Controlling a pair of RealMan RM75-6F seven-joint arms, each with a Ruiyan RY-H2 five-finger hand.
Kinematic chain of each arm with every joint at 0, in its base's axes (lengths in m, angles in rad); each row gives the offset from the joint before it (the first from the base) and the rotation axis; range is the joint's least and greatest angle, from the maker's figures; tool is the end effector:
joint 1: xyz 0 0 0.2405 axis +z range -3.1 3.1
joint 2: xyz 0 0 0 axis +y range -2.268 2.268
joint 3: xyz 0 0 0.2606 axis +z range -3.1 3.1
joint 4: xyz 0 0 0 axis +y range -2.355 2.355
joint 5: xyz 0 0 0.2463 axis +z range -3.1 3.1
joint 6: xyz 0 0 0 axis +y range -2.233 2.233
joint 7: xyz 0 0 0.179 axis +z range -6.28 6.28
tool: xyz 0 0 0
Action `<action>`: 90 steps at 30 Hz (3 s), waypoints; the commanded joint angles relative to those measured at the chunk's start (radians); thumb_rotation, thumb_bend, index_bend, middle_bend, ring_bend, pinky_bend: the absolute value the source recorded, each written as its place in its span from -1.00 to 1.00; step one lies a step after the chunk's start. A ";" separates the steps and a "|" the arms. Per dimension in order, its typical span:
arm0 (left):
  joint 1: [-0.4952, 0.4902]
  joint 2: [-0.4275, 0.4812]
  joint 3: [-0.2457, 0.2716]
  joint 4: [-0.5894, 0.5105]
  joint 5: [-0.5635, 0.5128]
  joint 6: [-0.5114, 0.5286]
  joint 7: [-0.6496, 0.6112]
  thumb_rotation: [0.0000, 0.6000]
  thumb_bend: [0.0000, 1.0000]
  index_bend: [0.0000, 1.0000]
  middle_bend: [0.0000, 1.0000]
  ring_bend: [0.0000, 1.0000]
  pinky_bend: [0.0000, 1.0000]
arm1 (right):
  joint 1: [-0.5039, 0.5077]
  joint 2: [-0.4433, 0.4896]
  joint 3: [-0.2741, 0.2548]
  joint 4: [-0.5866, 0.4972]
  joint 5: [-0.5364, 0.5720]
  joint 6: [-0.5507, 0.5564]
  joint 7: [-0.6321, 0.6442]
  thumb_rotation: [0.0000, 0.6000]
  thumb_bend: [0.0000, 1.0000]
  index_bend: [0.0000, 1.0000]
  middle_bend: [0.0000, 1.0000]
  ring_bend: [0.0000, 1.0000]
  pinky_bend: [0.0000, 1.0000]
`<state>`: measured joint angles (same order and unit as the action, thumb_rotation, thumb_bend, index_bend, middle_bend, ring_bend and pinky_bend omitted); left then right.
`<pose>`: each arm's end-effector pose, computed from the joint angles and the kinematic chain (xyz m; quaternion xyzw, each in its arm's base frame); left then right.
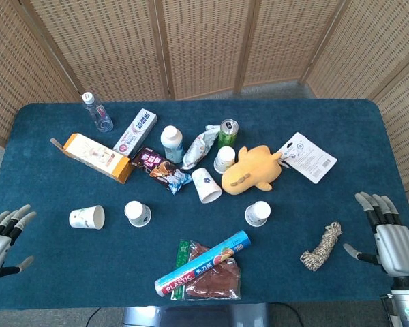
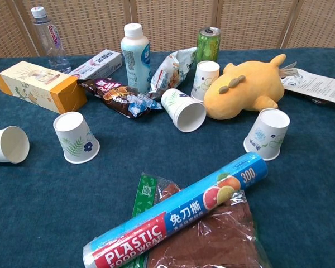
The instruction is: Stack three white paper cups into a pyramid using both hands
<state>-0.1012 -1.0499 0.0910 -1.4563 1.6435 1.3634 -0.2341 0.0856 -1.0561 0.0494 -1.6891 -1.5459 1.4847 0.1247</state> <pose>-0.3742 0.1870 0.1220 -0.6702 -0.4391 -0.3217 0.5045 -0.3100 -0.2182 0.1370 0.5818 -0.4182 0.4370 0.5437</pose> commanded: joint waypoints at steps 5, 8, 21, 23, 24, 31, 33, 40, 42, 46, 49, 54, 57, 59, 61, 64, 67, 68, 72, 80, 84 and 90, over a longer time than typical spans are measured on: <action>-0.058 -0.056 -0.038 0.058 -0.060 -0.087 -0.025 1.00 -0.38 -1.00 -1.00 -1.00 -1.00 | 0.000 0.000 -0.002 0.002 -0.004 -0.001 0.003 1.00 -1.00 -1.00 -1.00 -1.00 -1.00; -0.086 -0.083 -0.049 0.078 -0.085 -0.135 -0.027 1.00 -0.38 -1.00 -1.00 -1.00 -1.00 | 0.000 -0.001 -0.001 0.001 -0.003 -0.002 0.001 1.00 -1.00 -1.00 -1.00 -1.00 -1.00; -0.178 -0.163 -0.079 0.043 -0.170 -0.285 0.138 1.00 -0.38 -1.00 -1.00 -1.00 -1.00 | 0.002 -0.004 0.000 0.008 0.006 -0.011 0.006 1.00 -1.00 -1.00 -1.00 -1.00 -1.00; -0.188 -0.178 -0.086 0.030 -0.192 -0.302 0.171 1.00 -0.38 -1.00 -1.00 -1.00 -1.00 | 0.002 -0.003 0.001 0.008 0.008 -0.012 0.009 1.00 -1.00 -1.00 -1.00 -1.00 -1.00; -0.192 -0.184 -0.089 0.026 -0.202 -0.307 0.187 1.00 -0.38 -1.00 -1.00 -1.00 -1.00 | 0.002 -0.003 0.001 0.009 0.009 -0.012 0.010 1.00 -1.00 -1.00 -1.00 -1.00 -1.00; -0.219 -0.241 -0.121 0.019 -0.287 -0.338 0.289 1.00 -0.38 -1.00 -1.00 -1.00 -1.00 | 0.003 -0.003 0.004 0.012 0.014 -0.015 0.022 1.00 -1.00 -1.00 -1.00 -1.00 -1.00; -0.226 -0.251 -0.128 0.018 -0.306 -0.341 0.317 1.00 -0.38 -1.00 -1.00 -1.00 -1.00 | 0.003 -0.002 0.004 0.014 0.015 -0.015 0.026 1.00 -1.00 -1.00 -1.00 -1.00 -1.00; -0.249 -0.283 -0.142 0.000 -0.383 -0.361 0.428 1.00 -0.38 -1.00 -1.00 -1.00 -1.00 | 0.005 -0.005 0.005 0.021 0.020 -0.022 0.032 1.00 -1.00 -1.00 -1.00 -1.00 -1.00; -0.254 -0.294 -0.145 -0.001 -0.396 -0.359 0.453 1.00 -0.38 -1.00 -1.00 -1.00 -1.00 | 0.005 -0.005 0.005 0.020 0.019 -0.022 0.033 1.00 -1.00 -1.00 -1.00 -1.00 -1.00; -0.261 -0.327 -0.149 0.008 -0.419 -0.342 0.505 1.00 -0.38 -1.00 -0.92 -1.00 -1.00 | 0.005 -0.005 0.006 0.021 0.019 -0.020 0.036 1.00 -1.00 -1.00 -1.00 -1.00 -1.00; -0.261 -0.349 -0.150 0.017 -0.434 -0.328 0.534 1.00 -0.38 -1.00 -0.66 -1.00 -1.00 | 0.004 -0.005 0.006 0.023 0.021 -0.021 0.039 1.00 -1.00 -1.00 -1.00 -1.00 -1.00; -0.255 -0.378 -0.149 0.041 -0.441 -0.304 0.542 1.00 -0.38 -0.86 -0.25 -1.00 -1.00 | 0.005 -0.006 0.007 0.026 0.022 -0.023 0.042 1.00 -1.00 -1.00 -1.00 -1.00 -1.00; -0.252 -0.384 -0.146 0.054 -0.438 -0.299 0.529 1.00 -0.37 -0.83 -0.25 -0.96 -1.00 | 0.005 -0.006 0.007 0.027 0.022 -0.023 0.041 1.00 -1.00 -1.00 -1.00 -1.00 -1.00; -0.251 -0.387 -0.144 0.063 -0.435 -0.295 0.522 1.00 -0.37 -0.80 -0.24 -0.90 -1.00 | 0.005 -0.006 0.007 0.027 0.022 -0.023 0.041 1.00 -1.00 -1.00 -1.00 -1.00 -1.00; -0.249 -0.387 -0.143 0.069 -0.428 -0.289 0.510 1.00 -0.37 -0.79 -0.24 -0.88 -1.00 | 0.005 -0.007 0.007 0.027 0.022 -0.022 0.040 1.00 -1.00 -1.00 -1.00 -1.00 -1.00; -0.246 -0.382 -0.140 0.073 -0.417 -0.276 0.509 1.00 -0.37 -0.78 -0.25 -0.85 -1.00 | 0.005 -0.007 0.007 0.026 0.022 -0.024 0.039 1.00 -1.00 -1.00 -1.00 -1.00 -1.00; -0.242 -0.377 -0.140 0.070 -0.404 -0.256 0.509 1.00 -0.36 -0.75 -0.21 -0.81 -1.00 | 0.005 -0.008 0.005 0.026 0.022 -0.025 0.037 1.00 -1.00 -1.00 -1.00 -1.00 -1.00; -0.241 -0.377 -0.139 0.071 -0.400 -0.251 0.510 1.00 -0.36 -0.73 -0.19 -0.80 -1.00 | 0.005 -0.008 0.005 0.025 0.021 -0.025 0.036 1.00 -1.00 -1.00 -1.00 -1.00 -1.00; -0.239 -0.390 -0.140 0.086 -0.391 -0.236 0.506 1.00 -0.34 -0.63 -0.05 -0.68 -0.97 | 0.005 -0.008 0.004 0.024 0.019 -0.025 0.035 1.00 -1.00 -1.00 -1.00 -1.00 -1.00; -0.229 -0.395 -0.139 0.109 -0.356 -0.186 0.510 1.00 -0.30 -0.55 0.04 -0.59 -0.90 | 0.006 -0.007 0.005 0.026 0.023 -0.028 0.041 1.00 -1.00 -1.00 -1.00 -1.00 -1.00; -0.225 -0.366 -0.129 0.109 -0.321 -0.148 0.560 1.00 -0.30 -0.54 0.04 -0.59 -0.90 | 0.006 -0.007 0.004 0.024 0.021 -0.028 0.041 1.00 -1.00 -1.00 -1.00 -1.00 -1.00; -0.235 -0.247 -0.105 0.022 -0.282 -0.124 0.768 1.00 -0.30 -0.54 -0.06 -0.62 -0.87 | 0.006 -0.006 0.004 0.021 0.019 -0.027 0.042 1.00 -1.00 -1.00 -1.00 -1.00 -1.00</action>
<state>-0.3312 -1.3571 -0.0255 -1.3823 1.3445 1.2233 0.4324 0.0911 -1.0625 0.0532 -1.6681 -1.5265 1.4577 0.1667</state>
